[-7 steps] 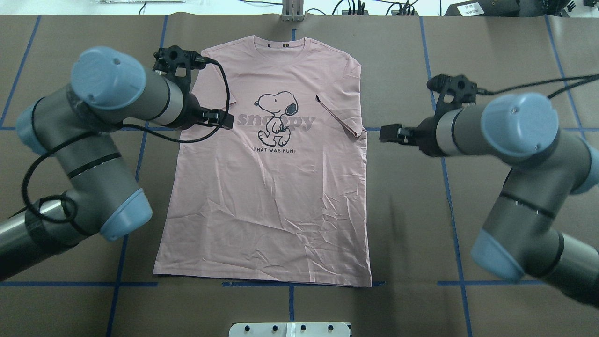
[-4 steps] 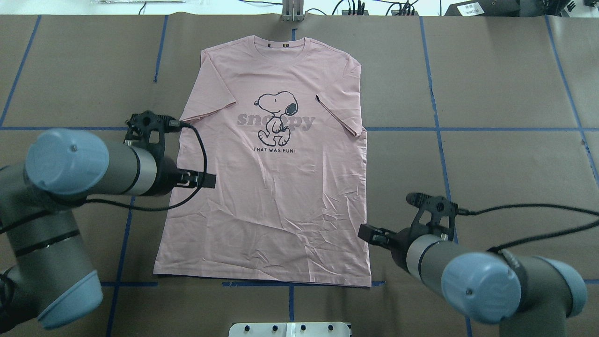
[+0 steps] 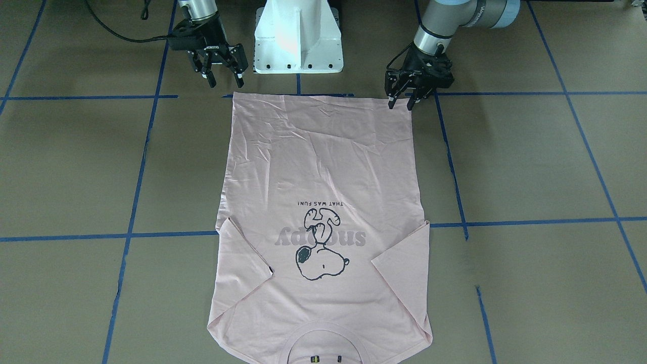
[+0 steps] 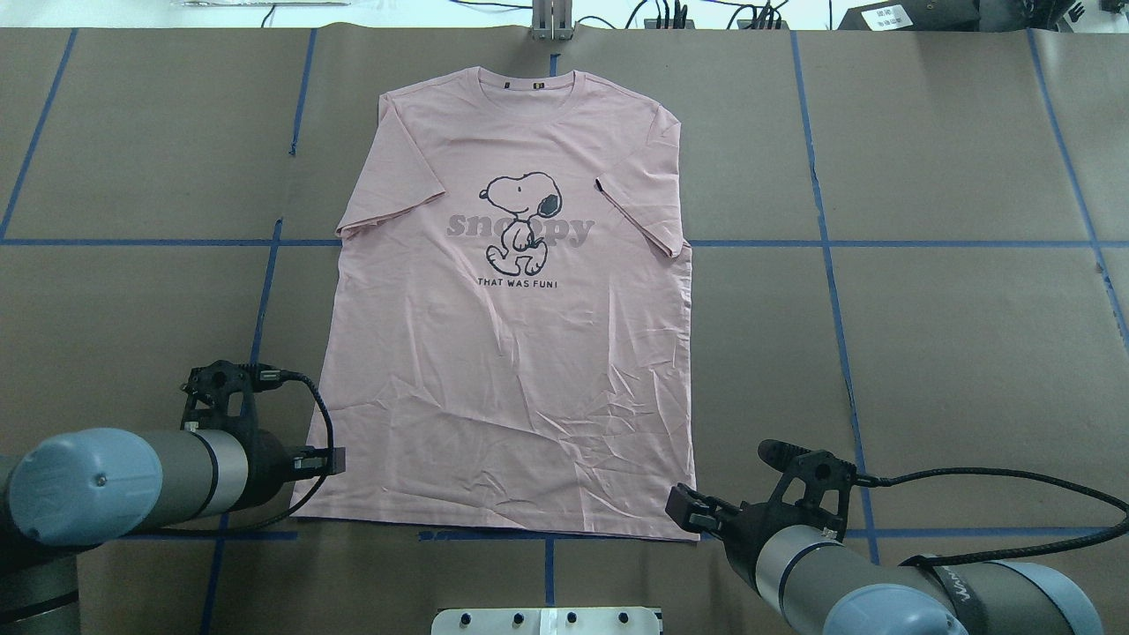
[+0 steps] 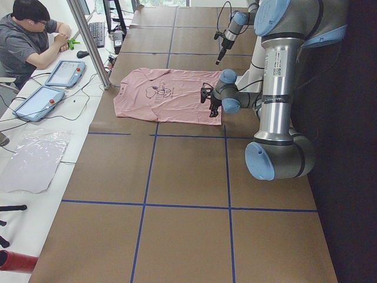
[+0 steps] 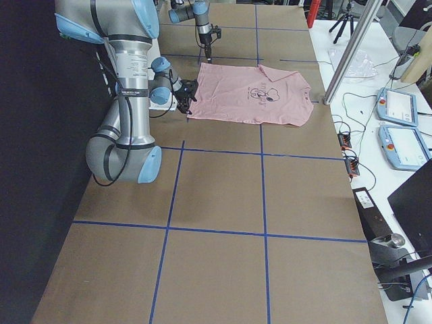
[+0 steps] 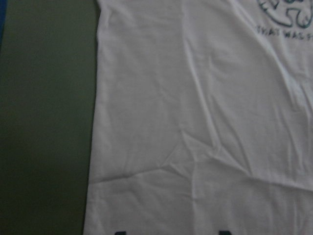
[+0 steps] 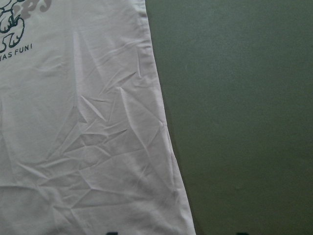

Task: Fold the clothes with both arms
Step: 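Grasp the hem corners with the left and right grippers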

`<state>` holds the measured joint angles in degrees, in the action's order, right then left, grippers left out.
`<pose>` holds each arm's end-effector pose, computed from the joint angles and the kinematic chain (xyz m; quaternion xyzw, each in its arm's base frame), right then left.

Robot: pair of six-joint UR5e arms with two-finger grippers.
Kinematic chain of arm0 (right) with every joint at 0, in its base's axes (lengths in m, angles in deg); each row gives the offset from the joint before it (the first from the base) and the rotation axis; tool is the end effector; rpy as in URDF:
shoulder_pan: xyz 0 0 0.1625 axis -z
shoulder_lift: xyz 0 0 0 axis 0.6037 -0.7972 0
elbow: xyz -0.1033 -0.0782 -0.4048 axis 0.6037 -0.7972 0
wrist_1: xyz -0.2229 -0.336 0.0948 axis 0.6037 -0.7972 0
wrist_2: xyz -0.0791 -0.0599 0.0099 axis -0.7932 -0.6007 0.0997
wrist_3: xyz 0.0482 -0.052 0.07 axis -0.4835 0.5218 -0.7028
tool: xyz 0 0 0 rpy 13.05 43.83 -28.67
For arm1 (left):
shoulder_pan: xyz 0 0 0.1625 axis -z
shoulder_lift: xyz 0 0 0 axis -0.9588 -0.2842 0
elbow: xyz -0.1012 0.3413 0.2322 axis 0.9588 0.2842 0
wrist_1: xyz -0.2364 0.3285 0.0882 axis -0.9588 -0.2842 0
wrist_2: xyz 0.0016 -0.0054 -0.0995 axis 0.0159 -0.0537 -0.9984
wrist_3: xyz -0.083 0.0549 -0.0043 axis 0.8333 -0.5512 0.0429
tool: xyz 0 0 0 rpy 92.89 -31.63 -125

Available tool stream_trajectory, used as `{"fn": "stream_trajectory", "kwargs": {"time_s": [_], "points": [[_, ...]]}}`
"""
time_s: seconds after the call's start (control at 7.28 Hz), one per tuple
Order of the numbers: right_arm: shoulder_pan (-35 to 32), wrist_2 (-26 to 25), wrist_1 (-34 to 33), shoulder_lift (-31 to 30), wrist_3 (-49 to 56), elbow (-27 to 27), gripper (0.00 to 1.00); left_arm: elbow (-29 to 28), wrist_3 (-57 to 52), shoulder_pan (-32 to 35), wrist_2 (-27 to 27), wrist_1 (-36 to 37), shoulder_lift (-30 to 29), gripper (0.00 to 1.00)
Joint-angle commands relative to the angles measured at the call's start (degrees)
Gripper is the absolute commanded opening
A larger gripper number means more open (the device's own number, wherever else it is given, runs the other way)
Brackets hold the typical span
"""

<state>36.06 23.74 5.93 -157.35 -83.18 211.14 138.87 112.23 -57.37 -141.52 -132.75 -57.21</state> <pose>-0.4680 -0.1784 0.3088 0.1116 -0.4623 0.2017 0.8562 0.4284 -0.2599 0.3709 0.0838 0.4590 -0.0615 0.8823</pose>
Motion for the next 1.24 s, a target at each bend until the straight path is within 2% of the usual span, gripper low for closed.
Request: {"fn": "stream_trajectory", "kwargs": {"time_s": [0.0, 1.1], "points": [[0.02, -0.04, -0.04, -0.15, -0.02, 0.17, 0.82, -0.53, 3.32, -2.75, 0.78, -0.45, 1.29, 0.48], [0.19, -0.21, -0.04, -0.16, -0.11, 0.17, 0.83, -2.64, 2.89, -3.64, 0.69, -0.27, 1.82, 0.5]]}}
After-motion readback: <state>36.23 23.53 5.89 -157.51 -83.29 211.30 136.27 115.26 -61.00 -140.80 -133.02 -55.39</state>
